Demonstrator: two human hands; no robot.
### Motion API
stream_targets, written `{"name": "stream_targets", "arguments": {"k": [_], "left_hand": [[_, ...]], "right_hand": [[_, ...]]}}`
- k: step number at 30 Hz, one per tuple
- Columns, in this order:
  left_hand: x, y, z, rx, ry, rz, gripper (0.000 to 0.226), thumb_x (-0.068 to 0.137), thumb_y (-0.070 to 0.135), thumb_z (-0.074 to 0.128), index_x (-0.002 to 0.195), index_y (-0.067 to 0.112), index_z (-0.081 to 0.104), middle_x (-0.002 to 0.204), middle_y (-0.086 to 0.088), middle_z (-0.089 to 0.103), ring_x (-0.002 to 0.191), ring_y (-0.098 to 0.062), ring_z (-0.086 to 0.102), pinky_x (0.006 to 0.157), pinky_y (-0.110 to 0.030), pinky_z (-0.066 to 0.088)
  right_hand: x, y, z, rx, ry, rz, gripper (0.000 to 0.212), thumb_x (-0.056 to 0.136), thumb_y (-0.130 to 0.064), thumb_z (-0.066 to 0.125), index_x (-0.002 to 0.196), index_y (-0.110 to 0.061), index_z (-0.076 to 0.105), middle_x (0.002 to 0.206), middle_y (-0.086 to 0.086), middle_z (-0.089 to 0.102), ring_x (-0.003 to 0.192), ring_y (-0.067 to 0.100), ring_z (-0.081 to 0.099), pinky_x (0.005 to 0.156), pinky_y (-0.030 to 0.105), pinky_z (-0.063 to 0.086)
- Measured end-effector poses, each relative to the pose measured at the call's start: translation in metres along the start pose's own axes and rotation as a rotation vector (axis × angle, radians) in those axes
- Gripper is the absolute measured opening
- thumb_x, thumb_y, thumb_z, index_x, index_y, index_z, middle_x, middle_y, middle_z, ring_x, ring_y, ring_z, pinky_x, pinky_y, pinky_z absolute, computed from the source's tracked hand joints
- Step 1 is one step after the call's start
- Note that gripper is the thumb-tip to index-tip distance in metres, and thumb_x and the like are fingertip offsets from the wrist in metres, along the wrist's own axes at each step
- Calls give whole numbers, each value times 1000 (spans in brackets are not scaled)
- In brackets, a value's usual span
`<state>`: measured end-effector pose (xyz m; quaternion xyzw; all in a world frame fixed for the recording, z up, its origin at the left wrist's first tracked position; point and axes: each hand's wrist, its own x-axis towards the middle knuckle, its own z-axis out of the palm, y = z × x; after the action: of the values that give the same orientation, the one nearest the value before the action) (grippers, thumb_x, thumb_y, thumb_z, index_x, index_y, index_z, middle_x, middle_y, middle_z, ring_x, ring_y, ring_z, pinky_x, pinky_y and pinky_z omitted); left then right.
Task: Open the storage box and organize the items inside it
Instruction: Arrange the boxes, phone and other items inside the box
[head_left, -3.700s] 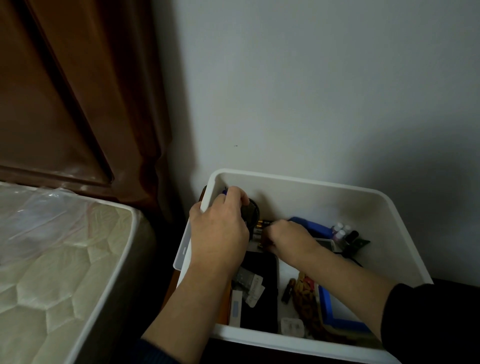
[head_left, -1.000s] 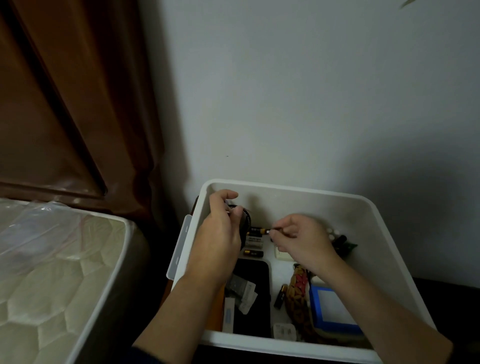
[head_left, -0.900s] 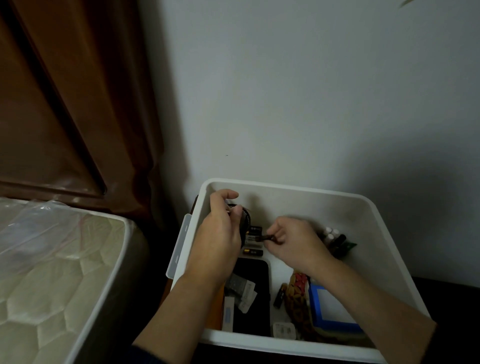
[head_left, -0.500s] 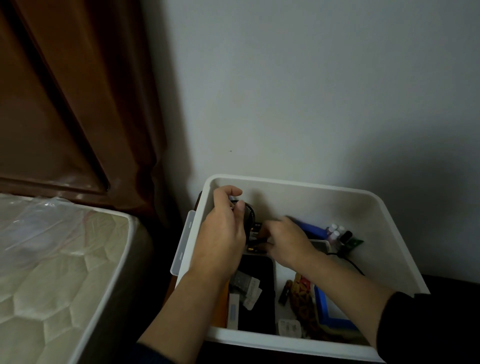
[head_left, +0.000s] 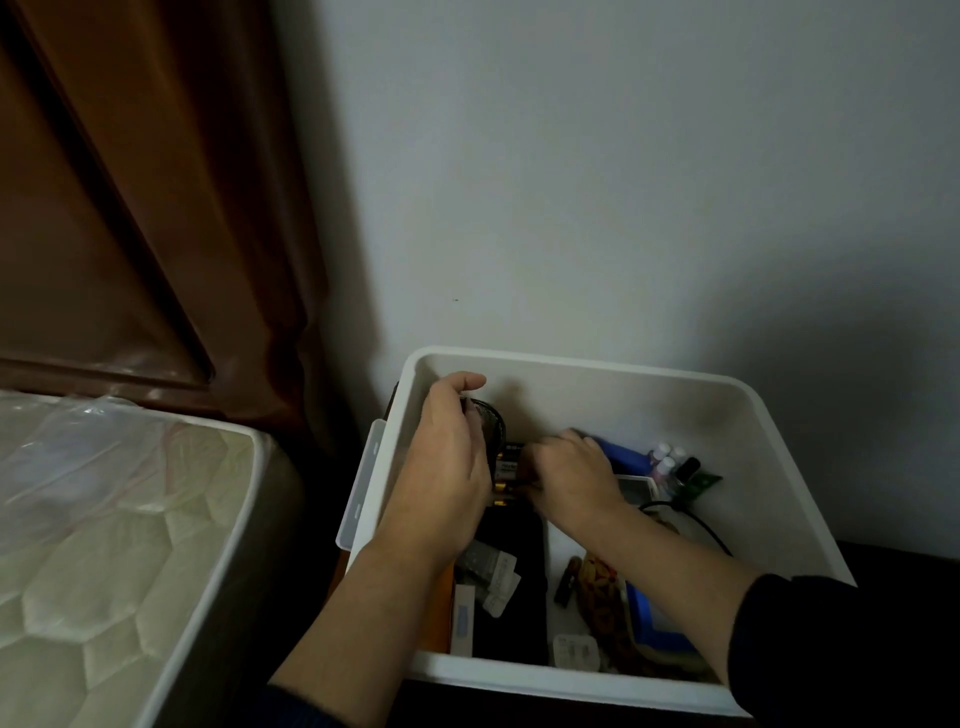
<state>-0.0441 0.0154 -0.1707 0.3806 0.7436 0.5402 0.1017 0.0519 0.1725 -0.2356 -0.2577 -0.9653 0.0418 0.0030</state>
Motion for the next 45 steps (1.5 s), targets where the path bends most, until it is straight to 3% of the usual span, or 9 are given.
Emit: {"name": "stream_targets", "arguments": {"k": [4,8,11,14,18,27,34,40,45], "left_hand": [[3,0,1,28,-95,-4,61,104,1,50,150,36,31,114,16,61,96,-5,64,84,-19,53],[2,2,-2,-9,-117,-35,77,100,4,65,147,52,25,118,20,58,110,0,64,100,-25,54],[2,3,-1,-34,-143,-40,80,99,6,69,151,47,25,116,25,56,114,1,64,107,-32,54],[1,3,-2,-42,-165,-19,85,97,6,71,152,49,23,120,27,54,114,-3,66,104,-36,57],[0,3,-3,-65,-219,3,89,96,1,69,149,54,22,133,24,50,112,-5,70,98,-34,60],[4,1,-2,2,-258,-6,78,96,-8,64,135,53,34,127,15,55,113,-1,62,95,-15,52],[1,2,-1,24,-330,-18,78,99,-2,61,139,56,28,142,13,49,117,-10,63,104,-33,54],[0,13,-8,108,55,62,34,99,5,56,118,33,53,102,15,62,95,-2,62,79,-10,46],[1,24,-12,329,215,61,36,79,-8,60,104,17,61,101,3,61,96,-23,56,86,-40,41]], "right_hand": [[1,-2,-9,180,53,77,10,90,-33,73,91,-24,69,92,-4,70,94,21,66,84,39,56],[4,1,-41,761,223,274,11,90,-18,75,90,-28,70,79,-6,69,75,17,68,71,36,59],[-5,1,-68,1033,281,227,5,94,-33,73,89,-32,72,82,-3,70,71,24,70,63,48,61],[-19,-4,-82,1123,143,83,16,89,-54,70,98,-42,74,91,-11,74,73,11,73,66,36,64],[-28,-10,-82,1044,17,-63,21,92,-36,79,113,-38,75,91,-13,75,80,7,73,77,30,62],[-25,3,-80,993,-87,-34,35,82,-16,90,99,-42,75,97,-9,73,90,11,76,85,28,64],[-19,2,-69,788,-36,-17,35,81,-14,89,91,-42,72,88,-15,74,85,4,73,81,28,64],[-15,9,-54,503,-87,60,23,85,-16,87,96,-31,74,80,-15,64,75,2,62,75,22,56],[-7,-2,-43,222,-228,-56,20,90,-20,80,107,-17,71,100,1,71,93,21,69,83,35,59]]}}
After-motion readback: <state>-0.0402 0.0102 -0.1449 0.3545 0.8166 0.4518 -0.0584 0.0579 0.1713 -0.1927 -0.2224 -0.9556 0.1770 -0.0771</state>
